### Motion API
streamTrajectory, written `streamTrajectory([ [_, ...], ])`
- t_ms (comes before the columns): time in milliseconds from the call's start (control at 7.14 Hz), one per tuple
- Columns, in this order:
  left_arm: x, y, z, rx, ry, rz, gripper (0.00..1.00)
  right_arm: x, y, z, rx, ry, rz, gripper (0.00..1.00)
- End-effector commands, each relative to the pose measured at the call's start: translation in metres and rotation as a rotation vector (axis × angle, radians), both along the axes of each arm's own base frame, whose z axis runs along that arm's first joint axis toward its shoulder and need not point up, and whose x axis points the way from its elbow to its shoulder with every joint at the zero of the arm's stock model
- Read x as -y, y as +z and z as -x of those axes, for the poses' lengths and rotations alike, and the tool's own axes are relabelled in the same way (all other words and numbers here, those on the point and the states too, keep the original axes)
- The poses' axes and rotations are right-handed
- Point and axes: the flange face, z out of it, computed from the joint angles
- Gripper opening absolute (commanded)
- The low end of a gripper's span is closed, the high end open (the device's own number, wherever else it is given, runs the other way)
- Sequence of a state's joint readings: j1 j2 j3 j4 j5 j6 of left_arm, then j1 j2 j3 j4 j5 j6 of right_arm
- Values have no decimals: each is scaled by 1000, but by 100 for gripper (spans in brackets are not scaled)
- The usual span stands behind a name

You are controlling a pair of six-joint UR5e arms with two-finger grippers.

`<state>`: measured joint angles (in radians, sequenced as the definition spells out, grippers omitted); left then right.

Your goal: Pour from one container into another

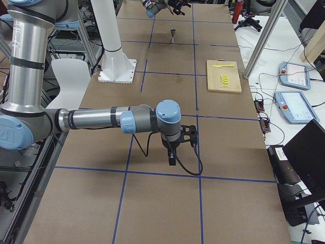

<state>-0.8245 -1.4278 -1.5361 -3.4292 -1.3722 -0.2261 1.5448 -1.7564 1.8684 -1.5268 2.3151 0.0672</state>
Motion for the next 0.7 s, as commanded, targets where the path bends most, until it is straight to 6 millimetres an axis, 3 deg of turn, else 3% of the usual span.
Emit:
streamTrajectory([
  [0,50,24,65,258,74,191,98,0,1,0,-4,0,0,100],
  [420,79,72,136,558,115,450,96,-1,4,0,-5,0,6,100],
  [561,114,63,168,610,158,543,98,-1,5,0,-5,-1,7,100],
])
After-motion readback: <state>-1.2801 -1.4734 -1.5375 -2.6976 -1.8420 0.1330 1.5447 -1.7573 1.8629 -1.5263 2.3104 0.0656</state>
